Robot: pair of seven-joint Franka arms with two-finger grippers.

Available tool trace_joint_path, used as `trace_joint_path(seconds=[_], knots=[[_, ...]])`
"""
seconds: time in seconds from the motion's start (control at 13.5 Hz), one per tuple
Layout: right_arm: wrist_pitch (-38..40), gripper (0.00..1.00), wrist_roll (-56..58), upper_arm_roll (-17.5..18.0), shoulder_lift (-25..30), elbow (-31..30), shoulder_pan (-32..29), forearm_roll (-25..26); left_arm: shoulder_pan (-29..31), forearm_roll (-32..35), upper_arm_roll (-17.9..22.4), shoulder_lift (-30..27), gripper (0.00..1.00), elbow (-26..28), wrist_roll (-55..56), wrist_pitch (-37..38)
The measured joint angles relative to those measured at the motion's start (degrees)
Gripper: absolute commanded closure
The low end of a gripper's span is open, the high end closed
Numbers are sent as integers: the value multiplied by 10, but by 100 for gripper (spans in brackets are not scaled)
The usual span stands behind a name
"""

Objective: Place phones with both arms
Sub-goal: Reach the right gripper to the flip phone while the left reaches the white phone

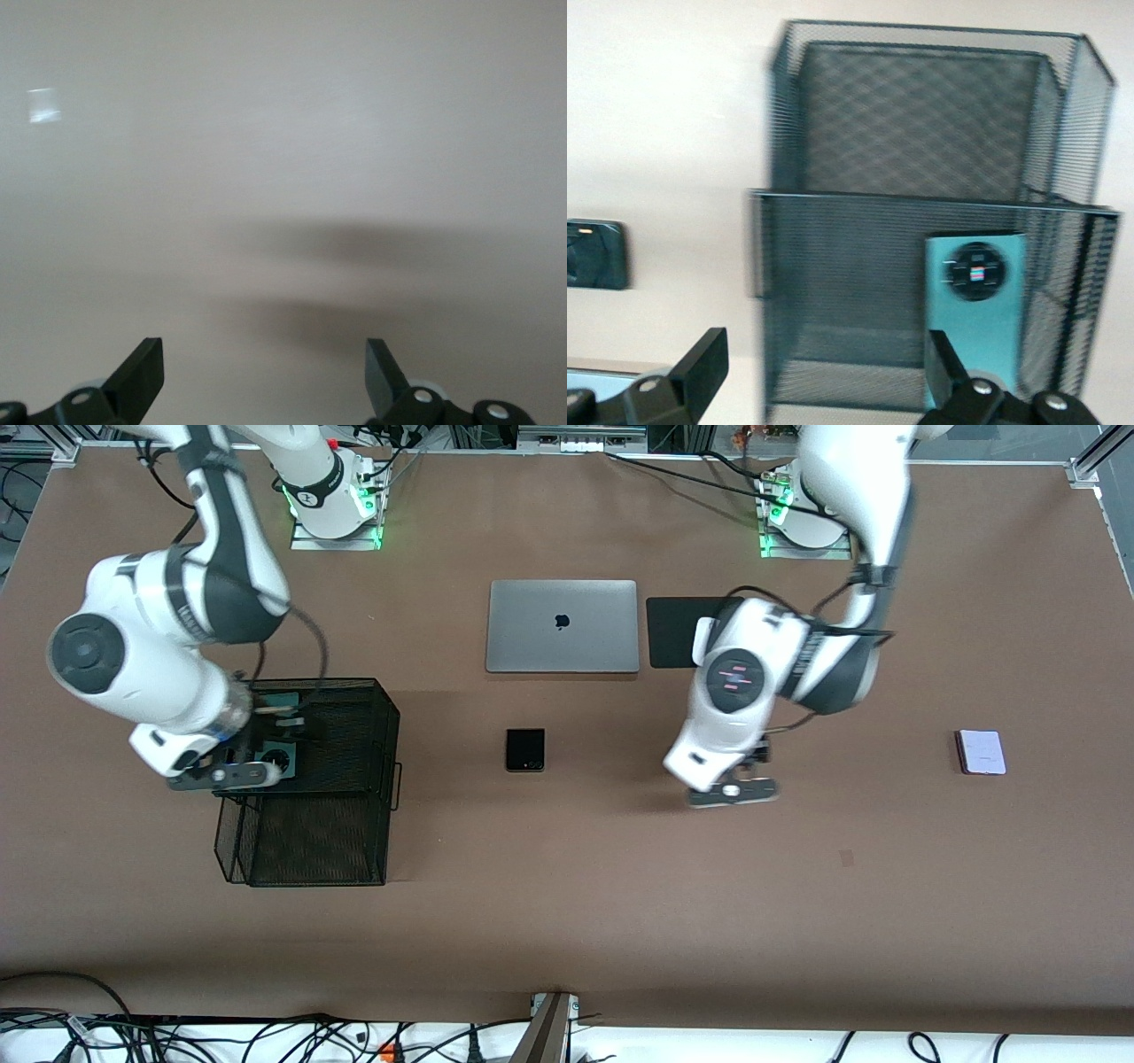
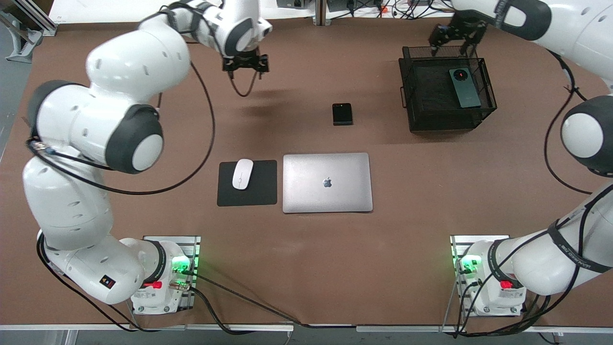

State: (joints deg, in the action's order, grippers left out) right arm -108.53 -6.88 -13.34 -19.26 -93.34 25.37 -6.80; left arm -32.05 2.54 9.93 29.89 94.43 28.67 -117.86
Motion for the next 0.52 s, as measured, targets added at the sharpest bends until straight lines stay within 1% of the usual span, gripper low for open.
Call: trace_joint_path(seconds=[0.22,0.37,0.52], knots=[[8,1,-113,4,-54,65,81,-15,96,2,2,-52,0,63,-147,-1],[-7,1,-183,5,-107,105,133,-15,164,4,2,-77,0,88,-242,-1],[-41,1,-247,5,-161,136,175,-16,221,10,2,-88,0,101,-324,-4]])
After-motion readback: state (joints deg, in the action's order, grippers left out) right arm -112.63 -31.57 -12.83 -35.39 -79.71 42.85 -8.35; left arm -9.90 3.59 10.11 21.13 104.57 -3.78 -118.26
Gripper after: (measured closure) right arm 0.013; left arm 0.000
